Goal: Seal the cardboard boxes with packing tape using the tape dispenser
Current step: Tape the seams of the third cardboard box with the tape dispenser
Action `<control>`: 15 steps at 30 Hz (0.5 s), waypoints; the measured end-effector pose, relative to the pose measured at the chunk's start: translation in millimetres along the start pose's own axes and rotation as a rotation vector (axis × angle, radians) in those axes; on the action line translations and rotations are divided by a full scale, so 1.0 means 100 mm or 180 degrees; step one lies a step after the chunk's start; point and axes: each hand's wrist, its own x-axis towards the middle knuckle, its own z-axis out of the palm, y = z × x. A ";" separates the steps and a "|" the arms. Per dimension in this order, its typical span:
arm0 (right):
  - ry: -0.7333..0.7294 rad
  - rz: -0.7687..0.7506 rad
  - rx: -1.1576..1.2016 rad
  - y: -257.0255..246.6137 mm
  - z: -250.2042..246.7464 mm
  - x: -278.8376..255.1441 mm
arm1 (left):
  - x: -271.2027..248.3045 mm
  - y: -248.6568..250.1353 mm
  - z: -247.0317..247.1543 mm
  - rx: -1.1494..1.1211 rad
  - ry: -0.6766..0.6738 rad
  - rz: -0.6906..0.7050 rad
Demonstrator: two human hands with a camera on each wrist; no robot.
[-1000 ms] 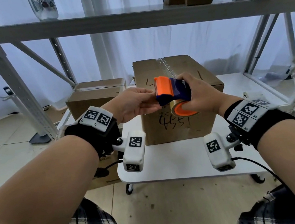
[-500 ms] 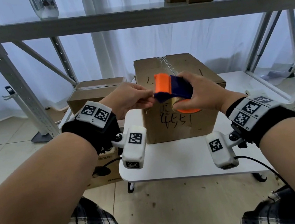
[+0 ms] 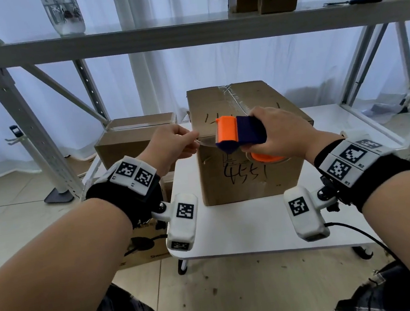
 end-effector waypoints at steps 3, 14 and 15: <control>-0.0100 0.0033 -0.0119 -0.06 0.01 -0.01 | -0.01 -0.01 0.02 0.0104 0.0110 0.0068; -0.0157 -0.0149 -0.0720 -0.08 0.01 0.01 | 0.02 -0.03 0.02 0.0605 0.0224 0.0032; -0.0146 -0.0141 -0.0730 -0.09 0.02 0.02 | 0.03 -0.04 0.02 0.0629 0.0231 0.0029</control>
